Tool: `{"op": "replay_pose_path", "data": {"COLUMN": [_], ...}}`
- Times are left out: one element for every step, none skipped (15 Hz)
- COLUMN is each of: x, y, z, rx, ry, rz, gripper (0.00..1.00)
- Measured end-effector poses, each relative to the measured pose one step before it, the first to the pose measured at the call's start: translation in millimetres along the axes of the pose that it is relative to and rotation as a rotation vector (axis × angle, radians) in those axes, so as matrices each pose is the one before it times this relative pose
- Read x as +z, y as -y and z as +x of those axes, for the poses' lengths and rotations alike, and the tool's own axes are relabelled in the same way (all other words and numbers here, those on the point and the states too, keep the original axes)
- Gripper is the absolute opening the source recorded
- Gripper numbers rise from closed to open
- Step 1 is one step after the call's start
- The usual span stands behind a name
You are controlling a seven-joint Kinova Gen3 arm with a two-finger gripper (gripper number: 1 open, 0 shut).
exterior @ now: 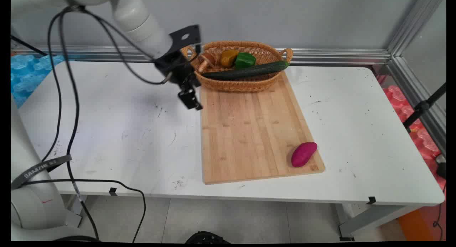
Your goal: Pick up the cucumber from the vegetable basket
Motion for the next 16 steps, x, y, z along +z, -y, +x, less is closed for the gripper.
{"op": "replay_pose_path", "data": {"x": [0.48,1.28,0.94,1.57,2.51,2.76,2.96,2.39,3.56,2.34,4.26,4.76,4.94,5.46,4.97,5.69], "y": [3.38,5.96,3.72,6.25,7.5,7.21,6.29,4.26,6.46,4.11,6.93,7.44,7.38,7.47,6.11,6.7], "z": [5.04,8.25,5.08,7.5,8.77,8.1,6.61,4.23,5.76,3.65,5.32,4.74,4.37,2.66,1.32,0.58], "rx": [0.00365,0.00547,0.0035,0.00279,0.00241,0.00216,0.00199,0.00214,0.00231,0.00221,0.00359,0.00528,0.00623,0.00789,0.00752,0.00814], "ry": [-0.00566,-0.00935,-0.00628,-0.01114,-0.01597,-0.01552,-0.01301,-0.0088,-0.01266,-0.00798,-0.01214,-0.01117,-0.0103,-0.00696,-0.00421,-0.00386], "rz": [0.00539,0.01001,0.00639,0.01014,0.0116,0.01019,0.0079,0.00486,0.00695,0.00437,0.00606,0.00595,0.00536,0.00346,0.00127,0.00047], "gripper": [1.0,1.0,1.0,1.0,1.0,1.0,1.0,1.0,1.0,1.0,1.0,1.0,1.0,1.0,1.0,1.0]}}
